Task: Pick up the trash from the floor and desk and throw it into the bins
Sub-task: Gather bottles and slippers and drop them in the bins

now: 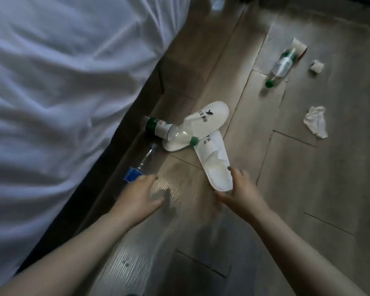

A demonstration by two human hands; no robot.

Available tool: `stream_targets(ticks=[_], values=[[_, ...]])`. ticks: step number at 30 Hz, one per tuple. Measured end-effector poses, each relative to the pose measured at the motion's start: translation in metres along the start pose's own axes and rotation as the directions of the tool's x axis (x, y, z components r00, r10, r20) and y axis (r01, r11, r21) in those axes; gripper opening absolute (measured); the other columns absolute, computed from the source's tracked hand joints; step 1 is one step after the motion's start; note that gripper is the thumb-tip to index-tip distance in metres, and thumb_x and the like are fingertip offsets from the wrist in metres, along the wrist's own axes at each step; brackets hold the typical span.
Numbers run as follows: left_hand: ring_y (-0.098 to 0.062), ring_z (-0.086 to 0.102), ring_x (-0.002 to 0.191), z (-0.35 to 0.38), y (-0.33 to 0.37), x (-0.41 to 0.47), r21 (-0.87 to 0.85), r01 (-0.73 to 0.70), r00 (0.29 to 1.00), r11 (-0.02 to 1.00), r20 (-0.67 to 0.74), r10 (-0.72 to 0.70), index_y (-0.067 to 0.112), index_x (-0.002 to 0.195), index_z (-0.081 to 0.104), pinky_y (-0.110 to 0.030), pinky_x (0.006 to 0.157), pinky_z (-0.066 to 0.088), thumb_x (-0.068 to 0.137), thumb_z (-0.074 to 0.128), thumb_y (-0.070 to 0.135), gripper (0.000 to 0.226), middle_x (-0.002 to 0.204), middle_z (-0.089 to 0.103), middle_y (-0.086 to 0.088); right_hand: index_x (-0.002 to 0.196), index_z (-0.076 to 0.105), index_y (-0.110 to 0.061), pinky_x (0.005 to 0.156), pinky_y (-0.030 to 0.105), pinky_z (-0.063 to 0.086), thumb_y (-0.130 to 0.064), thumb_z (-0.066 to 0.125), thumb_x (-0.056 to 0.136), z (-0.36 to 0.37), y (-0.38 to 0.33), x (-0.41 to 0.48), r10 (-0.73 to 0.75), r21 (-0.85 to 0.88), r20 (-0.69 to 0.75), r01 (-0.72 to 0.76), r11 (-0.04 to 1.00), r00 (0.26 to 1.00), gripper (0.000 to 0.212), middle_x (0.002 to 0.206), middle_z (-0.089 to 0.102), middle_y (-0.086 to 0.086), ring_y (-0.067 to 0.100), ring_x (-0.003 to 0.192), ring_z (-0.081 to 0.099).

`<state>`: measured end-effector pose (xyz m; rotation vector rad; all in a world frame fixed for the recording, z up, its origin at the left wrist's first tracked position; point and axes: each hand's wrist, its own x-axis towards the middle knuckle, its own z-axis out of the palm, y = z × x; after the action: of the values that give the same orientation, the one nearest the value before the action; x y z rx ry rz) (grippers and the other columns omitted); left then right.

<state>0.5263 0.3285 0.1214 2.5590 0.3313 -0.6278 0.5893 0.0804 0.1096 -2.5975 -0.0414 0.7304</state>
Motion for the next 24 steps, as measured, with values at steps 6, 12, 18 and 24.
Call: stream_targets(ticks=[6, 12, 18, 24], values=[[-0.027, 0.050, 0.118, 0.021, -0.039, 0.074, -0.001, -0.004, 0.995, 1.000, -0.095, 0.004, 0.018, 0.142, 0.040, -0.035, 0.102, 0.041, 0.079, 0.072, 0.037, 0.073, 0.138, 0.043, -0.006, 0.142, 0.030, -0.017, 0.091, 0.035, 0.042, -0.043, 0.069, 0.075, 0.037, 0.011, 0.077, 0.009, -0.116, -0.023, -0.012, 0.993, 1.000, 0.082, 0.135, 0.039, 0.009, 0.030, 0.120, 0.043], [-0.031, 0.044, 0.125, 0.032, -0.058, 0.100, 0.056, 0.120, 0.983, 0.991, -0.148, -0.111, 0.018, 0.140, 0.037, -0.038, 0.104, 0.040, 0.076, 0.072, 0.042, 0.077, 0.142, 0.038, -0.008, 0.151, 0.011, -0.016, 0.101, 0.038, 0.038, -0.046, 0.073, 0.071, 0.060, 0.023, 0.091, 0.011, -0.069, -0.047, -0.014, 0.998, 0.999, 0.106, 0.145, 0.026, 0.012, 0.032, 0.130, 0.034], [-0.029, 0.039, 0.132, 0.050, -0.073, 0.094, 0.077, 0.152, 0.986, 0.985, -0.078, -0.146, 0.014, 0.149, 0.016, -0.036, 0.105, 0.039, 0.080, 0.071, 0.035, 0.091, 0.151, 0.021, -0.010, 0.152, 0.002, -0.022, 0.104, 0.042, 0.041, -0.052, 0.074, 0.066, 0.072, 0.024, 0.096, 0.035, -0.067, -0.037, -0.038, 0.997, 0.999, 0.116, 0.147, 0.017, 0.013, 0.035, 0.129, 0.035], [-0.026, 0.040, 0.133, 0.061, -0.071, 0.096, -0.070, 0.176, 0.984, 0.982, -0.004, -0.177, 0.024, 0.152, -0.012, -0.036, 0.102, 0.042, 0.082, 0.071, 0.028, 0.108, 0.156, 0.011, -0.012, 0.151, -0.008, -0.030, 0.102, 0.043, 0.042, -0.044, 0.072, 0.066, 0.081, 0.024, 0.107, 0.110, -0.062, -0.005, -0.110, 0.992, 0.994, 0.118, 0.146, 0.020, 0.016, 0.036, 0.127, 0.037]])
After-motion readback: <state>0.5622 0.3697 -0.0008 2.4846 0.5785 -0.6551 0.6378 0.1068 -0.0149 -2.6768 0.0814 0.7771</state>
